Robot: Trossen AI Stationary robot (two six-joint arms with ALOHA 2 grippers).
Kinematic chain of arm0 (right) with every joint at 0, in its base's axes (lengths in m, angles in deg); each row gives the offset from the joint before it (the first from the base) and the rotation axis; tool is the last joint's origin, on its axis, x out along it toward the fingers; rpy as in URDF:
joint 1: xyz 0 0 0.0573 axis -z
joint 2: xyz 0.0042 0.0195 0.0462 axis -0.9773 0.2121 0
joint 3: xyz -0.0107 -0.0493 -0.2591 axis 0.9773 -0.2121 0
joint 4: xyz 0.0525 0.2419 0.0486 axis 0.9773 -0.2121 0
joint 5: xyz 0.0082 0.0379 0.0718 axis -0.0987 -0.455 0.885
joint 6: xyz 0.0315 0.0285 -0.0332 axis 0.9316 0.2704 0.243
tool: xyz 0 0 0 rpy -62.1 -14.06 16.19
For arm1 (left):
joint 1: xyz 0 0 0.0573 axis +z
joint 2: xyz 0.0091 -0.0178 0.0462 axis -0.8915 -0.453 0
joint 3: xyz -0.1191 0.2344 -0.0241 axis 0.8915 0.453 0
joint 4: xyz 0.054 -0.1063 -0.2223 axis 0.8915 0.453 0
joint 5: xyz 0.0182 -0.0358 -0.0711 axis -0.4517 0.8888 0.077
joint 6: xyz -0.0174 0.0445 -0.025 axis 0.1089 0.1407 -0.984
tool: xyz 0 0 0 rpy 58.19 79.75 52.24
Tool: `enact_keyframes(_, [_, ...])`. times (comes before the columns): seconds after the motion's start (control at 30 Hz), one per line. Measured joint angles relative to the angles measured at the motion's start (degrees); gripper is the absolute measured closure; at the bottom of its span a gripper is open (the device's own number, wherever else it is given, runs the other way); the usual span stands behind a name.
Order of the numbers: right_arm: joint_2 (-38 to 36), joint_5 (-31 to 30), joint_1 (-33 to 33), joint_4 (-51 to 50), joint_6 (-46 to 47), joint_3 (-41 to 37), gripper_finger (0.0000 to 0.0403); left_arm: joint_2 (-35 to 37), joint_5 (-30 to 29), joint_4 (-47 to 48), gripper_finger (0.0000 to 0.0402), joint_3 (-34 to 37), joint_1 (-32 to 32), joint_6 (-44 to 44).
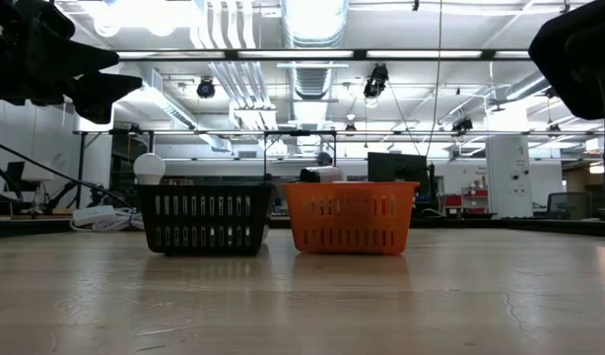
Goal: Pick & Place Office items
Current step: Put the blue timer into the black bin
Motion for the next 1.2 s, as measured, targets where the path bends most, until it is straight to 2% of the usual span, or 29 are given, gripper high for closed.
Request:
enact_keyframes(0.13, [0.00, -0.08, 0.01, 0.60, -0.76, -0.49, 0.0054, 0.00, 0.00, 0.00, 0.0149, 0.00, 0.00, -0.02])
enact_keyframes(0.53, [0.00, -0.21, 0.18, 0.57, -1.69, -0.54, 0.0161, 0.00, 0.00, 0.00, 0.0149, 0.00, 0.00, 0.00])
enact_keyframes(0.83, [0.01, -0.24, 0.42, 1.55, -8.35, -0.43, 0.0230, -0.01, 0.00, 0.00, 0.0149, 0.00, -0.01, -0.01])
enact_keyframes(1.2, [0.00, -0.41, 0.42, 1.60, -9.38, -0.43, 0.0343, 0.00, 0.00, 0.00, 0.0149, 0.00, 0.00, -0.01])
